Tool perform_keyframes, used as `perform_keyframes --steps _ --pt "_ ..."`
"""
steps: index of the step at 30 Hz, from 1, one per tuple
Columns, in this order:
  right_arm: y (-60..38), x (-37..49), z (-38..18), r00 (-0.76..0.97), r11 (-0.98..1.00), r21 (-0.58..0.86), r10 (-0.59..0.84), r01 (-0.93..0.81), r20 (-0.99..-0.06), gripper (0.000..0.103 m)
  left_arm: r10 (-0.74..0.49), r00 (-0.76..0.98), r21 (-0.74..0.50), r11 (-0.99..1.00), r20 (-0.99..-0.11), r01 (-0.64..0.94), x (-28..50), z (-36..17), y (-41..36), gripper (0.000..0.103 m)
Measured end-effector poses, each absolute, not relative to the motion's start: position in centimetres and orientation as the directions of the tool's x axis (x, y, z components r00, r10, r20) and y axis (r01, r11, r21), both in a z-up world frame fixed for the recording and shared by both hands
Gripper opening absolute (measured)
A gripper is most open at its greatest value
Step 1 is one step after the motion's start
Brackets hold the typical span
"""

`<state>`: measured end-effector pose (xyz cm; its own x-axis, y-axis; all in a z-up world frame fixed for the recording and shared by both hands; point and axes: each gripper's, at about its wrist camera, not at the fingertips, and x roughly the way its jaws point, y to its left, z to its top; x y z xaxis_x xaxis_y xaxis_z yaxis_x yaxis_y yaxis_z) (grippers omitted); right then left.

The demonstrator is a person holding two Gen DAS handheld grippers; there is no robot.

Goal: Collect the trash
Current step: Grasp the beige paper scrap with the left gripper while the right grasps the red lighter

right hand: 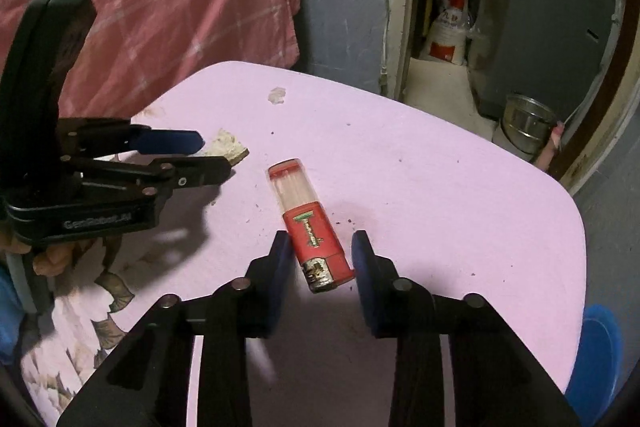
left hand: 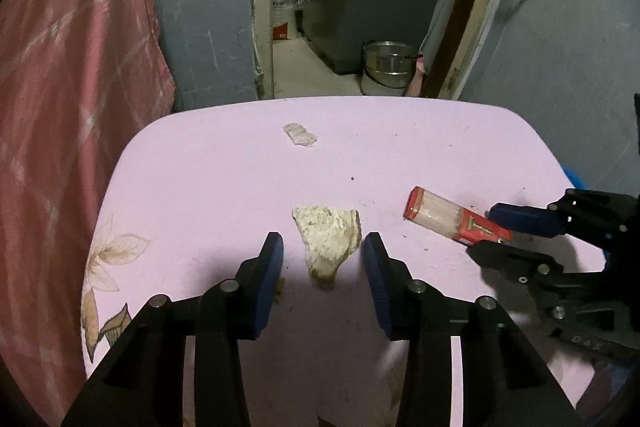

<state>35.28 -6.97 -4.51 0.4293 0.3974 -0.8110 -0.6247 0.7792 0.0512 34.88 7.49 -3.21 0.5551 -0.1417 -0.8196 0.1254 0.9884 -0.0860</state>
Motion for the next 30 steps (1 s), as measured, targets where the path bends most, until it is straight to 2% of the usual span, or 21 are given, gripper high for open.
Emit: perform_keyframes --steps 2,11,18,23,30 --pt "-7.1 35.4 -4.5 0.427 0.780 0.058 0.401 -0.623 -0.811 0.023 -0.132 0.555 -0.069 0.989 -0.821 0.133 34.8 -3.3 7.2 0.035" --pt "-8.3 35.8 -4.3 0.438 0.806 0.087 0.404 -0.585 -0.803 0.023 -0.095 0.569 0.002 0.986 -0.817 0.168 34.9 -3.6 5.9 0.028" --pt "-9.1 35.8 -3.7 0.467 0.824 0.108 0.417 -0.556 -0.780 0.022 -0.099 0.587 -0.040 0.993 -0.804 0.112 34.4 -3.4 5.9 0.027" --pt "-10.3 35.2 -2.7 0.518 0.835 0.128 0.445 -0.536 -0.731 0.022 -0.125 0.669 -0.107 0.992 -0.733 0.067 32.8 -1.7 6.0 0.027" --pt "-13.4 32.9 -0.1 0.674 0.870 0.124 0.452 -0.476 -0.585 0.022 -0.137 0.791 -0.160 0.986 -0.597 0.050 30.3 0.7 4.1 0.027"
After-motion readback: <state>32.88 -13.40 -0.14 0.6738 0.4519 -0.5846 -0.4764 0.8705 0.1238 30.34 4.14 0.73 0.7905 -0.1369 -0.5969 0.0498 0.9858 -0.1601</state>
